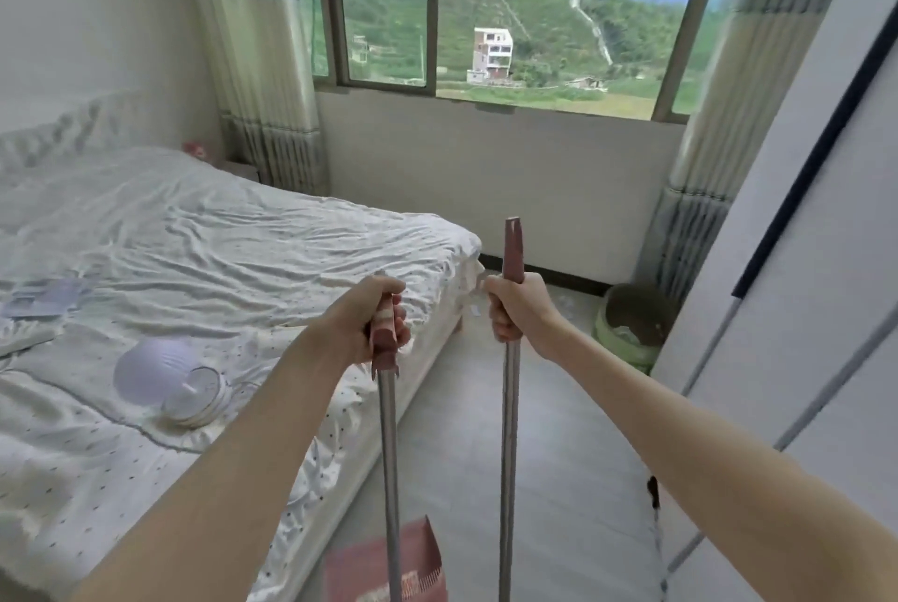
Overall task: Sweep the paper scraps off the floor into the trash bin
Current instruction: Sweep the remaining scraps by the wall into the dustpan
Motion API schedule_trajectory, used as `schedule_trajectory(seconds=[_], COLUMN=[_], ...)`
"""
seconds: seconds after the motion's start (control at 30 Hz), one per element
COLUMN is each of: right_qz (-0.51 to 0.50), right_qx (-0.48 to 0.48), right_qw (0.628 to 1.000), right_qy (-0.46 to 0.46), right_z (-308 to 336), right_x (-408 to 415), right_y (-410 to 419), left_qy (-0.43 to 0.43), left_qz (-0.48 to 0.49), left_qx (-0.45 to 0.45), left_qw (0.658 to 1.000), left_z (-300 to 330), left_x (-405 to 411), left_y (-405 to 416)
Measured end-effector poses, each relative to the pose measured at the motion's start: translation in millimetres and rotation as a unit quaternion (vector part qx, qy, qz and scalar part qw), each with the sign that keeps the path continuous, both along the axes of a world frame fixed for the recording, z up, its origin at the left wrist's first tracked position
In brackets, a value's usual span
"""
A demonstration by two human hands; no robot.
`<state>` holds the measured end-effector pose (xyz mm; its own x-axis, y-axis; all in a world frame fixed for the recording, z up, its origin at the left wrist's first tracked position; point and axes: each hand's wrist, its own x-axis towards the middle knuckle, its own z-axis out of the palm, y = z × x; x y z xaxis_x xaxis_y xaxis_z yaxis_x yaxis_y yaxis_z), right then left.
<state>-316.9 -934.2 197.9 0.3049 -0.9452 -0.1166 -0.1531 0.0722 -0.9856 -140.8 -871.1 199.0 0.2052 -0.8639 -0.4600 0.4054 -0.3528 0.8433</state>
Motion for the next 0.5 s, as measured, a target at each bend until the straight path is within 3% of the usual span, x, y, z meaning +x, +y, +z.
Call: schedule_trajectory(seconds=[0.37,0.43,0.5], right_qz=[-0.086,-0.114,-0.135], right_qx=[0.028,0.02,0.0], right_qw=[0.992,0.984,0.964], right_qy=[0.093,0.133,0.231], right_z=[-49.2,-57.7,-67.5], right_x=[-79.0,-82.5,-88.9], right_y=[-187.5,-222.9,-265.0], left_qy=[-0.046,-0.065,-0.079], left_qz=[-0.059,-0.069,-0.088], left_qx=[0.022,0.028,0.037], left_qw=[0.997,0.995,0.992], left_z=[-49.0,-59.1,-72.0], left_x=[-55.5,-56.6,-55.9], left_y=[-220.2,-256.1,-299.1])
